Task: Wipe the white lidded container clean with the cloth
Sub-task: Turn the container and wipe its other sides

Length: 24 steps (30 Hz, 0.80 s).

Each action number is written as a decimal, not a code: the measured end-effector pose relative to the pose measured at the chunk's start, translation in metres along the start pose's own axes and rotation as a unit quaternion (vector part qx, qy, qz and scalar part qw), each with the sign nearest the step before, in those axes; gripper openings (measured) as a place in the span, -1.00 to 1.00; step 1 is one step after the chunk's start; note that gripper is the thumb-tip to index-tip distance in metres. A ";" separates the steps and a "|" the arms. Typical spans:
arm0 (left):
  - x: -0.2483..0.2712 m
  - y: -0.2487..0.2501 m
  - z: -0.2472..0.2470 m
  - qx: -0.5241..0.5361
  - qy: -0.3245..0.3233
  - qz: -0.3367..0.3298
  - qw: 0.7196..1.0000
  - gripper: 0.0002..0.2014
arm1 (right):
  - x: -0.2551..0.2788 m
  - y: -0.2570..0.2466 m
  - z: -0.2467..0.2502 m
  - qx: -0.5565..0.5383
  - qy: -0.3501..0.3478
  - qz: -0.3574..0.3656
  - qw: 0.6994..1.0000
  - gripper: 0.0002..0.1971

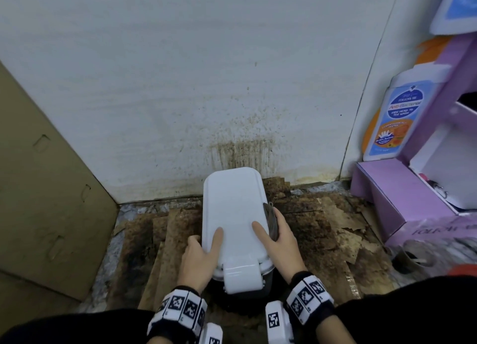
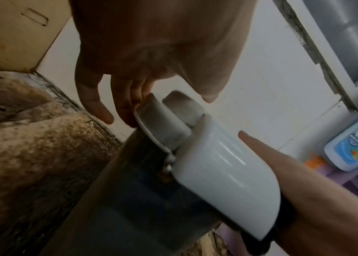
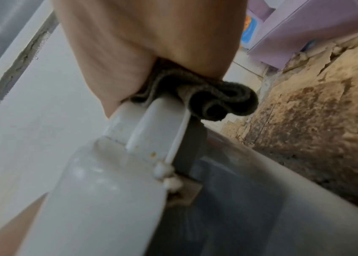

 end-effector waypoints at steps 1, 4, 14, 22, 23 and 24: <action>0.000 -0.002 -0.002 -0.003 0.008 -0.005 1.000 -0.33 | 0.001 0.001 -0.001 0.000 0.004 -0.004 1.000 -0.16; 0.000 -0.002 -0.007 0.009 0.016 -0.012 1.000 -0.34 | 0.003 0.003 -0.005 -0.007 0.026 -0.017 0.999 -0.17; -0.010 0.007 0.006 0.068 -0.060 -0.065 0.994 -0.42 | 0.024 0.005 -0.023 -0.035 0.148 -0.038 0.988 -0.25; -0.033 0.012 0.022 0.004 -0.125 -0.110 0.986 -0.49 | 0.054 -0.003 -0.049 0.049 0.218 -0.053 0.973 -0.24; -0.033 0.012 0.021 0.005 -0.126 -0.108 0.986 -0.48 | 0.052 -0.002 -0.049 0.055 0.215 -0.049 0.974 -0.24; -0.034 0.010 0.021 0.006 -0.124 -0.108 0.986 -0.46 | 0.051 -0.002 -0.049 0.061 0.211 -0.044 0.975 -0.24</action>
Point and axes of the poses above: each hand's wrist, its own x-axis away from the middle knuckle, its own z-axis out of the back of the hand, y = z × x, the point moved 3 cm from there along -x, towards the middle knuckle, and after that the axes turned 7 degrees about x, right-handed, at the moved point
